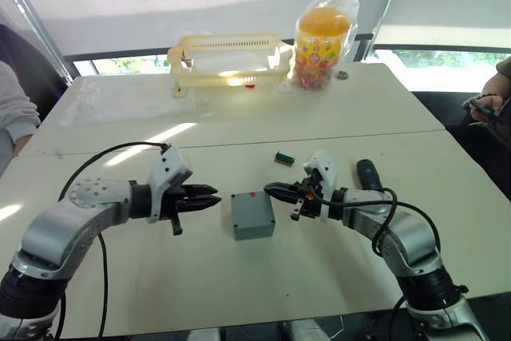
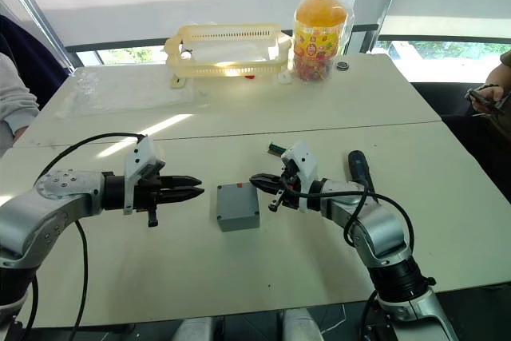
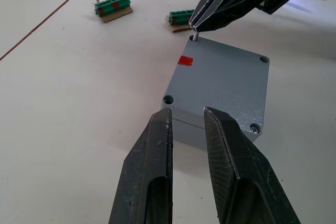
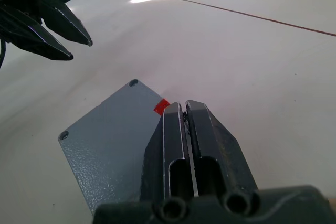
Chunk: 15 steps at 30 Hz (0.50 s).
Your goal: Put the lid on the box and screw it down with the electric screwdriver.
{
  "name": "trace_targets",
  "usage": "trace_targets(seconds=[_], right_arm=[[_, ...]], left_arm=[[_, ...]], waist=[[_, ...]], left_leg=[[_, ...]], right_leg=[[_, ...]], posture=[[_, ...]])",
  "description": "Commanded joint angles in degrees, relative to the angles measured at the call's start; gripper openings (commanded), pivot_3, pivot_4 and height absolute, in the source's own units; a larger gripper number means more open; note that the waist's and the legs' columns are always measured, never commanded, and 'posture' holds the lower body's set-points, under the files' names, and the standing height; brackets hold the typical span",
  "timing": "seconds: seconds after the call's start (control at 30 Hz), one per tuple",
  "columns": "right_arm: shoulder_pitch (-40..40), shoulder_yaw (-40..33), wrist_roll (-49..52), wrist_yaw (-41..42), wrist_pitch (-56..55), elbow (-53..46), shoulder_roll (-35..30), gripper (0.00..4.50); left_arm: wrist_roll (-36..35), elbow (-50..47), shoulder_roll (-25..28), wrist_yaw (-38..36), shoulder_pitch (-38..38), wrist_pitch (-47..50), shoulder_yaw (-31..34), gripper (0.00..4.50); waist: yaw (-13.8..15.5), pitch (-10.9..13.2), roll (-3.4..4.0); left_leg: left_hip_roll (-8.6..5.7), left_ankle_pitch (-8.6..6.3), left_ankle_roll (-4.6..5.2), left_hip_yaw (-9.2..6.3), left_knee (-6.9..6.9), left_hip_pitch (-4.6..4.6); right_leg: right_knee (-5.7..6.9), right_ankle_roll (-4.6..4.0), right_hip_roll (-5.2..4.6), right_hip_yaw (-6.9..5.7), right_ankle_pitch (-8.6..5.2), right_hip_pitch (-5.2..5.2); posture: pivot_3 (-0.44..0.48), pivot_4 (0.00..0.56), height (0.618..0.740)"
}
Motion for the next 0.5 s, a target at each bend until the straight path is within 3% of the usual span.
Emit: trace_targets(seconds=[0.03,0.23,0.27,0.33,0.5], right_arm=[[-0.9,0.2,-0.3,0.3,-1.7,-0.6,0.4,0.02],[-1.0,0.7,-1.1,0.3,-2.6,0.2,0.5,0.02],[-1.1,0.8,-1.4,0.3,-2.9,0.4,0.6,0.28],[-1.2,0.8,-1.6,0.4,-3.3,0.5,0.4,0.89],[-1.6,-0.3,-1.4,0.9,-2.9,-0.6,-0.7,3.62]], left_arm=[[0.3,-0.3,0.0,0.1,-0.6,-1.2,0.5,0.94],[0.5,0.0,-0.1,-0.1,-1.0,-1.2,0.3,0.94],[0.5,0.0,-0.2,-0.1,-1.2,-1.2,0.2,0.94],[0.5,0.0,-0.3,-0.1,-1.4,-1.2,0.1,0.94],[0.6,0.6,-0.4,-0.5,-2.1,-1.3,-0.2,0.94]], waist=[[0.0,0.0,0.00],[0.0,0.0,0.00],[0.0,0.0,0.00],[0.0,0.0,0.00],[0.0,0.0,0.00]], left_leg=[[0.00,0.00,0.00,0.00,0.00,0.00],[0.00,0.00,0.00,0.00,0.00,0.00],[0.00,0.00,0.00,0.00,0.00,0.00],[0.00,0.00,0.00,0.00,0.00,0.00],[0.00,0.00,0.00,0.00,0.00,0.00]], right_leg=[[0.00,0.00,0.00,0.00,0.00,0.00],[0.00,0.00,0.00,0.00,0.00,0.00],[0.00,0.00,0.00,0.00,0.00,0.00],[0.00,0.00,0.00,0.00,0.00,0.00],[0.00,0.00,0.00,0.00,0.00,0.00]], posture=[[0.000,0.150,0.740],[0.000,0.150,0.740],[0.000,0.150,0.740],[0.000,0.150,0.740],[0.000,0.150,0.740]])
